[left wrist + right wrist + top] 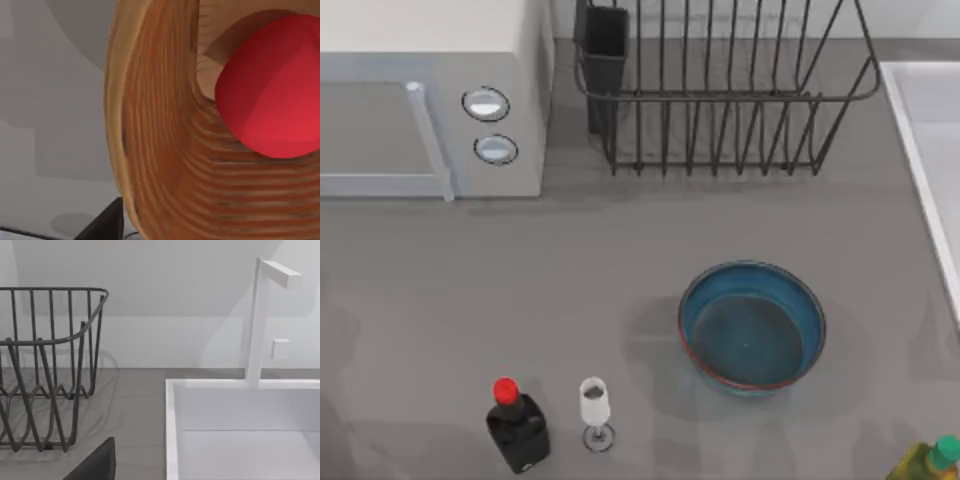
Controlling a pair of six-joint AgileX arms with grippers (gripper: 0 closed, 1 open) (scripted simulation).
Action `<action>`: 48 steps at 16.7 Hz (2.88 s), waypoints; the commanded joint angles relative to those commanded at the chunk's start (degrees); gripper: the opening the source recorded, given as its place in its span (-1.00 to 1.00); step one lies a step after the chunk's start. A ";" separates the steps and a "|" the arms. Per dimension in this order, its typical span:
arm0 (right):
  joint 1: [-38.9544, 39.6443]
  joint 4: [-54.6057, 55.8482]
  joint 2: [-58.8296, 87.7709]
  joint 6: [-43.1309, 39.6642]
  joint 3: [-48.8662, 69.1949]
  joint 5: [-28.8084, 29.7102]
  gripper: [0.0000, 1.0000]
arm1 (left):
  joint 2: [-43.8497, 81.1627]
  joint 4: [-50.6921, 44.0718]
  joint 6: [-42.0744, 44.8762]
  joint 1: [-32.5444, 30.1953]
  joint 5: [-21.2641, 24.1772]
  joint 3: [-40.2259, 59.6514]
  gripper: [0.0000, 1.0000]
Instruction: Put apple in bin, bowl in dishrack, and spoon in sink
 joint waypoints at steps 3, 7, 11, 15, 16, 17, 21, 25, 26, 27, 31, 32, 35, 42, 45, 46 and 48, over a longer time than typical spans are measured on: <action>0.00 0.00 0.00 0.00 0.00 0.00 1.00 | -9.16 7.78 -20.79 -1.76 1.29 -7.43 1.00; 0.00 0.00 0.00 0.00 0.00 0.00 1.00 | -21.69 18.02 -55.39 -5.14 2.59 -18.03 1.00; 0.00 0.00 0.00 0.00 0.00 0.00 1.00 | -33.28 26.94 -93.18 -9.18 3.50 -27.36 1.00; 0.00 0.00 0.00 0.00 0.00 0.00 1.00 | -42.82 33.78 -126.80 -13.09 4.07 -33.32 1.00; 0.00 0.00 0.00 0.00 0.00 0.00 1.00 | -45.00 35.26 -133.74 -14.01 4.17 -34.28 1.00; 0.00 0.00 0.00 0.00 0.00 0.00 1.00 | -47.09 36.66 -140.13 -14.88 4.24 -35.06 1.00; 0.00 0.00 0.00 0.00 0.00 0.00 1.00 | -53.94 41.12 -159.96 -17.77 4.29 -36.52 1.00; 0.00 0.00 0.00 0.00 0.00 0.00 1.00 | -57.68 43.50 -170.27 -19.53 4.09 -36.38 1.00; 0.00 0.00 0.00 0.00 0.00 0.00 1.00 | -58.09 43.76 -171.31 -19.72 4.05 -36.33 1.00; 0.00 0.00 0.00 0.00 0.00 0.00 1.00 | -58.29 43.89 -171.81 -19.82 4.04 -36.31 1.00; 0.00 0.00 0.00 0.00 0.00 0.00 1.00 | -58.29 43.89 -171.81 -19.82 4.04 -36.31 1.00; 0.00 0.00 0.00 0.00 0.00 0.00 1.00 | -58.29 43.89 -171.81 -19.82 4.04 -36.31 1.00; 0.64 -1.52 1.77 0.59 1.75 0.02 1.00 | -58.29 43.89 -171.81 -19.82 4.04 -36.31 1.00; 8.34 -19.50 27.06 8.01 23.96 -0.12 1.00 | -58.29 43.89 -171.81 -19.82 4.04 -36.31 1.00; 12.84 -30.57 45.04 12.77 36.99 -0.26 1.00 | -58.29 43.89 -171.81 -19.82 4.04 -36.31 1.00; 14.35 -34.37 51.14 14.40 41.39 -0.32 1.00 | -58.29 43.89 -171.81 -19.82 4.04 -36.31 1.00; 17.30 -41.85 62.82 17.61 49.93 -0.43 1.00 | -58.29 43.89 -171.81 -19.82 4.04 -36.31 1.00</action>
